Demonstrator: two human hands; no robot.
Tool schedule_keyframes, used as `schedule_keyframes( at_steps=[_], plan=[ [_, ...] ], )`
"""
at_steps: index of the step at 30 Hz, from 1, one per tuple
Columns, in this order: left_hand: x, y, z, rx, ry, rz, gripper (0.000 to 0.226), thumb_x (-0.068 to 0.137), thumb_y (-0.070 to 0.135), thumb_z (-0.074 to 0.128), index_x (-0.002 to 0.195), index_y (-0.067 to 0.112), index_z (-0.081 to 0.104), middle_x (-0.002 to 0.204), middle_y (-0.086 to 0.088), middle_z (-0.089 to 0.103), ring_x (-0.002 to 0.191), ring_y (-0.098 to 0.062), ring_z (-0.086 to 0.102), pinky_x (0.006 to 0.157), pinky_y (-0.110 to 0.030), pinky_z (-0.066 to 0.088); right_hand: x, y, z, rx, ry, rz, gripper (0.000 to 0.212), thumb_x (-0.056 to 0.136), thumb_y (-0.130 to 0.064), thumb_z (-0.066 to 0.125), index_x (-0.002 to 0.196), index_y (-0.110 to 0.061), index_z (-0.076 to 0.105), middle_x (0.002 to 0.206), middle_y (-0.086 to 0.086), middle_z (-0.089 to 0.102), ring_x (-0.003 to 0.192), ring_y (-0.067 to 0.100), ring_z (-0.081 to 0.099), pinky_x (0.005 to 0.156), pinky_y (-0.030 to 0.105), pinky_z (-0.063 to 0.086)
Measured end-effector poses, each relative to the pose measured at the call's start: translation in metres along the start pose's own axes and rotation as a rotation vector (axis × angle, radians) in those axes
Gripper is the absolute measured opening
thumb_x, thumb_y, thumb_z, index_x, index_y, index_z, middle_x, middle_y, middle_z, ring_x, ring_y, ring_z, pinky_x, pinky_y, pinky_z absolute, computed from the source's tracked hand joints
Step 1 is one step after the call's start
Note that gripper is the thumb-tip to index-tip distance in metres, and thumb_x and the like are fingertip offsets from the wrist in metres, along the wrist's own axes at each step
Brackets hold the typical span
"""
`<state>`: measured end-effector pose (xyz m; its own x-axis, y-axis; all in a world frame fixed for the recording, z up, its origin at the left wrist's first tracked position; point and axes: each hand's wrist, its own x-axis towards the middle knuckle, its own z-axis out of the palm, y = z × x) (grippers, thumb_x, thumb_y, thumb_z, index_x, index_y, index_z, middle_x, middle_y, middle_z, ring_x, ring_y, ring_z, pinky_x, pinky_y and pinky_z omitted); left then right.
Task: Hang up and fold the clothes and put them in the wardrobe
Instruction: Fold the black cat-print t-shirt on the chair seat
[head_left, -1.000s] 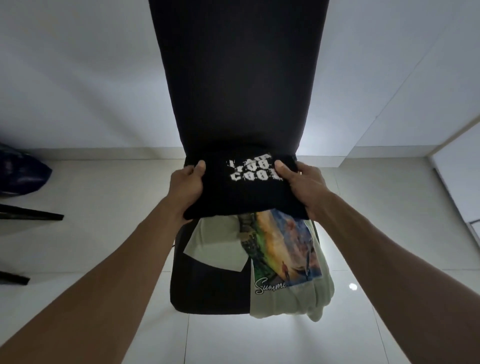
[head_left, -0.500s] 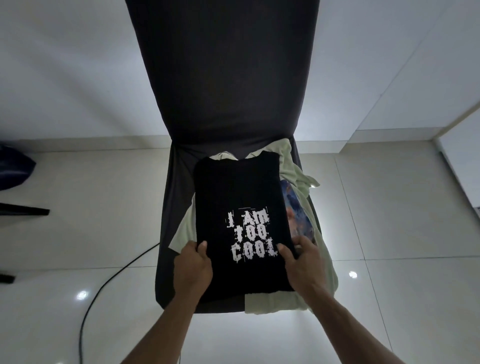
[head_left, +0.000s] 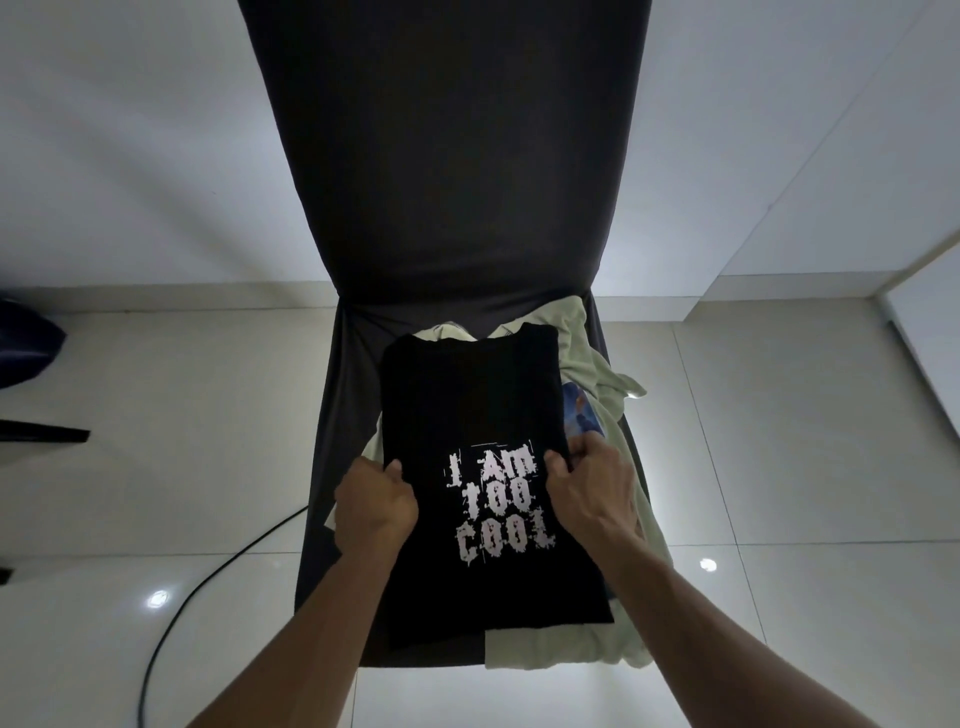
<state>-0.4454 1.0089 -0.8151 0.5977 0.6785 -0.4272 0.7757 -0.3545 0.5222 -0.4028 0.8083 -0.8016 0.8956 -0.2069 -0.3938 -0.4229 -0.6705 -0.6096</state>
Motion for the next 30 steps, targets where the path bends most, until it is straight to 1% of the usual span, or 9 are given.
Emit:
schedule_keyframes(
  at_steps=[4, 8, 14, 19, 22, 24, 26, 28, 30],
  plan=[
    [0.004, 0.009, 0.006, 0.02, -0.06, -0.059, 0.048, 0.096, 0.047, 0.055, 0.113, 0.002, 0.056, 0.108, -0.014, 0.064, 0.101, -0.034, 0.063, 0.085, -0.044, 0.052, 0.008, 0.001, -0.002, 0.035, -0.043, 0.07, 0.027, 0.092, -0.039, 0.066, 0.104, -0.019, 0.053, 0.092, -0.004, 0.058, 0.087, 0.017, 0.059, 0.086, 0.042, 0.052],
    [0.013, 0.014, 0.005, -0.177, -0.129, -0.139, 0.046, 0.094, 0.048, 0.059, 0.115, 0.007, 0.062, 0.098, -0.005, 0.065, 0.094, -0.027, 0.064, 0.088, -0.042, 0.054, 0.019, -0.01, -0.006, 0.079, -0.108, 0.125, 0.03, 0.091, -0.046, 0.068, 0.085, -0.017, 0.063, 0.081, 0.001, 0.066, 0.077, 0.019, 0.066, 0.083, 0.043, 0.057],
    [0.007, 0.014, 0.004, -0.42, -0.159, -0.05, 0.039, 0.096, 0.046, 0.056, 0.119, 0.015, 0.061, 0.099, 0.001, 0.067, 0.091, -0.018, 0.066, 0.088, -0.039, 0.054, 0.025, -0.018, -0.005, 0.212, -0.172, 0.154, 0.044, 0.094, -0.058, 0.056, 0.093, -0.016, 0.066, 0.09, 0.004, 0.069, 0.084, 0.023, 0.068, 0.08, 0.039, 0.056],
    [-0.003, 0.023, 0.002, -0.434, -0.107, 0.15, 0.032, 0.102, 0.043, 0.048, 0.118, 0.016, 0.057, 0.104, 0.003, 0.064, 0.096, -0.011, 0.062, 0.074, -0.024, 0.045, 0.022, -0.022, 0.006, 0.318, -0.134, 0.023, 0.023, 0.095, -0.044, 0.063, 0.105, -0.023, 0.066, 0.099, -0.006, 0.071, 0.088, 0.018, 0.07, 0.089, 0.046, 0.057],
    [-0.013, 0.032, 0.002, -0.432, -0.074, 0.261, 0.021, 0.102, 0.034, 0.05, 0.12, 0.024, 0.056, 0.102, 0.011, 0.063, 0.094, -0.004, 0.062, 0.072, -0.017, 0.044, 0.013, -0.03, 0.005, 0.333, -0.049, -0.095, 0.021, 0.097, -0.029, 0.064, 0.115, -0.02, 0.068, 0.091, -0.015, 0.065, 0.086, 0.009, 0.066, 0.085, 0.034, 0.057],
    [-0.021, 0.04, -0.004, -0.424, -0.061, 0.316, 0.021, 0.102, 0.031, 0.053, 0.121, 0.025, 0.057, 0.102, 0.013, 0.063, 0.096, -0.002, 0.061, 0.077, -0.017, 0.046, 0.001, -0.039, -0.002, 0.333, -0.015, -0.163, 0.021, 0.097, -0.023, 0.062, 0.117, -0.019, 0.069, 0.088, -0.021, 0.062, 0.077, 0.0, 0.063, 0.073, 0.018, 0.051],
    [-0.033, 0.048, -0.014, -0.422, -0.061, 0.346, 0.024, 0.101, 0.032, 0.053, 0.124, 0.024, 0.057, 0.107, 0.012, 0.064, 0.1, -0.004, 0.061, 0.086, -0.022, 0.049, -0.012, -0.046, -0.012, 0.352, -0.003, -0.193, 0.024, 0.098, -0.022, 0.06, 0.121, -0.021, 0.068, 0.092, -0.02, 0.065, 0.074, -0.007, 0.064, 0.068, 0.012, 0.049],
    [-0.046, 0.06, -0.032, -0.426, -0.069, 0.354, 0.028, 0.102, 0.036, 0.05, 0.127, 0.024, 0.056, 0.112, 0.009, 0.064, 0.104, -0.007, 0.061, 0.091, -0.028, 0.05, -0.028, -0.06, -0.032, 0.38, 0.013, -0.21, 0.023, 0.099, -0.021, 0.059, 0.119, -0.023, 0.068, 0.09, -0.02, 0.066, 0.074, -0.001, 0.067, 0.068, 0.015, 0.055],
    [-0.059, 0.08, -0.052, -0.429, -0.066, 0.374, 0.028, 0.103, 0.038, 0.046, 0.125, 0.024, 0.056, 0.111, 0.009, 0.064, 0.102, -0.008, 0.061, 0.089, -0.03, 0.049, -0.041, -0.077, -0.057, 0.4, 0.042, -0.228, 0.022, 0.099, -0.018, 0.058, 0.117, -0.025, 0.069, 0.084, -0.018, 0.067, 0.072, 0.014, 0.07, 0.057, 0.009, 0.052]
  ],
)
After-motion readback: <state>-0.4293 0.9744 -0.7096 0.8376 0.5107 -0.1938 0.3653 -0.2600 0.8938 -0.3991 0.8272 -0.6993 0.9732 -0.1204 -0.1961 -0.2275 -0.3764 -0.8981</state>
